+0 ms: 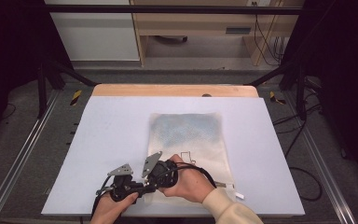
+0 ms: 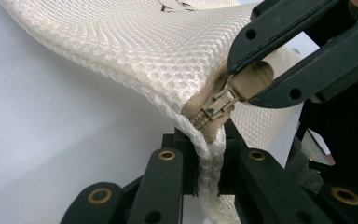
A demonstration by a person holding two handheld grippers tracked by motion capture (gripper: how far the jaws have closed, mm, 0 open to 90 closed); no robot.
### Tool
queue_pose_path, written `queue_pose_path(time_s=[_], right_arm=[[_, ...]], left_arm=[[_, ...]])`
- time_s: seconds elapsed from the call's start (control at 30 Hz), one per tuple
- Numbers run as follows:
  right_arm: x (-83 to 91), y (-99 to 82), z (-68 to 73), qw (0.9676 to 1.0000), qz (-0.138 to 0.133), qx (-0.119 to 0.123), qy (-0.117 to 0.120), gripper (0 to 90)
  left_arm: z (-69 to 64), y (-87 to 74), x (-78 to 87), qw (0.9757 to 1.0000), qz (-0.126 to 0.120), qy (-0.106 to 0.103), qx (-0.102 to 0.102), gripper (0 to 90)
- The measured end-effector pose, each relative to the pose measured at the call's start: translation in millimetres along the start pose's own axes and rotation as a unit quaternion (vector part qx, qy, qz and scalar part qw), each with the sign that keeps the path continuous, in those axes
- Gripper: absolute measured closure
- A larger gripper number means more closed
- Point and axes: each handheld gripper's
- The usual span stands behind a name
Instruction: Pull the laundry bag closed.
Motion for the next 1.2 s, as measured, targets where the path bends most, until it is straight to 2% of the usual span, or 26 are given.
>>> queue_pose_path(time_s=[0.4, 1.13, 1.2], right_arm=[[-1.4, -2.9, 1.9, 0.9999, 0.010, -0.005, 0.002, 81.9], [-1.9, -5.2, 6.2, 0.9997, 0.023, 0.011, -0.006, 82.2], [-1.6, -7.2, 6.2, 0.9993, 0.032, 0.013, -0.013, 82.3]], left_arm=[[0.1, -0.3, 0.1, 1.0000, 0.003, 0.002, 0.000, 83.0], [-0.8, 0.2, 2.1, 1.0000, -0.003, 0.009, 0.003, 83.7], [2.8, 1.9, 6.5, 0.9998, -0.012, 0.008, 0.011, 83.7]])
Point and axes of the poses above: each handheld gripper's, and its own axes: x roughly backward along the jaws, y roughly out of its top, z roughly to its left, and after that the axes turned 14 degrees about x, right-handed
